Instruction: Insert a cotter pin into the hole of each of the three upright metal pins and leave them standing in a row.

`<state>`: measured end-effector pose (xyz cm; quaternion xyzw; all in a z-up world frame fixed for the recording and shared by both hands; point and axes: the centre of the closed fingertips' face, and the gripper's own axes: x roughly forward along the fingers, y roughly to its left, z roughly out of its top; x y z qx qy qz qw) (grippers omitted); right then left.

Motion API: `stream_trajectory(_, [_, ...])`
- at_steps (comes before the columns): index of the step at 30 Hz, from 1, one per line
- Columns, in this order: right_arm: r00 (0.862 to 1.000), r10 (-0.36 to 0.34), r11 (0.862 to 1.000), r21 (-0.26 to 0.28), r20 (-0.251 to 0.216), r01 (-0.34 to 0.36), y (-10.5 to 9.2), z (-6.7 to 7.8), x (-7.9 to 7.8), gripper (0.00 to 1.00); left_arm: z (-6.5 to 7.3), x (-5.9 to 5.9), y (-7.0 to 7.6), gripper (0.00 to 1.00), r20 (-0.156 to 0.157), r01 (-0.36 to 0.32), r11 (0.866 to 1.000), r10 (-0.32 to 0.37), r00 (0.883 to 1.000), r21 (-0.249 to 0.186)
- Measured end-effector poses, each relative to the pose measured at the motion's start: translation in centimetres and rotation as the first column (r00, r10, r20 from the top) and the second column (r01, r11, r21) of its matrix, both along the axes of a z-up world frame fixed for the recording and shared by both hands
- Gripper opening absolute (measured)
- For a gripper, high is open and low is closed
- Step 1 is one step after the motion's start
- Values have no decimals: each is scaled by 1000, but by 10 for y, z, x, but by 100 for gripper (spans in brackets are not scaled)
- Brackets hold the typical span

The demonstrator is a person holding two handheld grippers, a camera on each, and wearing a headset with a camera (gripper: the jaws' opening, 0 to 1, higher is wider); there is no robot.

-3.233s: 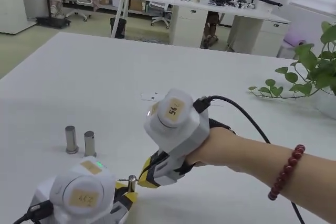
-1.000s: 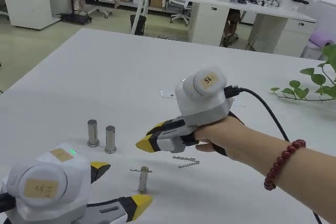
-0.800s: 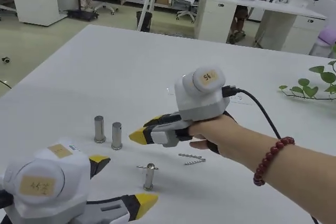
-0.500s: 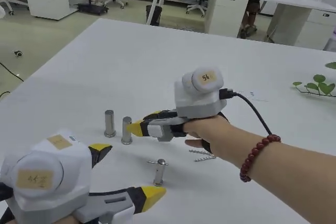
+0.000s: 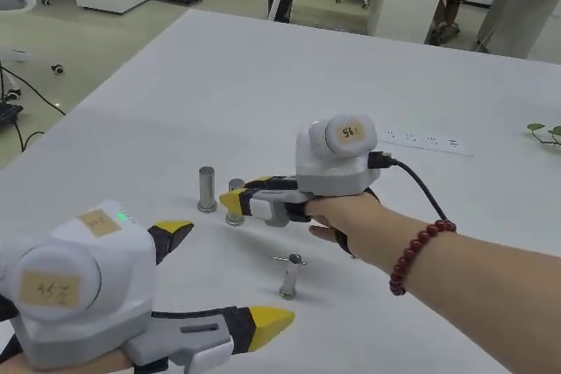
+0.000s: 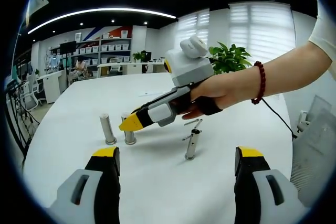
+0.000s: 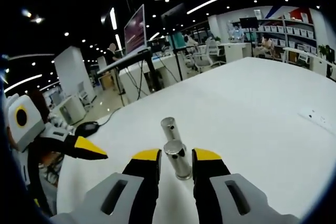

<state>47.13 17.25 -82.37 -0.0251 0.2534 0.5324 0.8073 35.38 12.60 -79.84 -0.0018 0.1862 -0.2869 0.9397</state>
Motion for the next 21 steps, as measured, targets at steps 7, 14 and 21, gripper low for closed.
stream_trajectory(7, [1000,16,1000,5,18,-16,4,-2,1,21,-1,-4,1,90,-8,2,1000,-2,1000,-4])
stream_trajectory(14, [996,47,999,-30,78,-45,5,-1,-1,16,-2,-5,0,89,-4,14,1000,-14,1000,11])
stream_trajectory(21, [995,53,998,-41,84,-50,0,0,-1,15,-1,-6,-1,90,-3,19,1000,-19,1000,10])
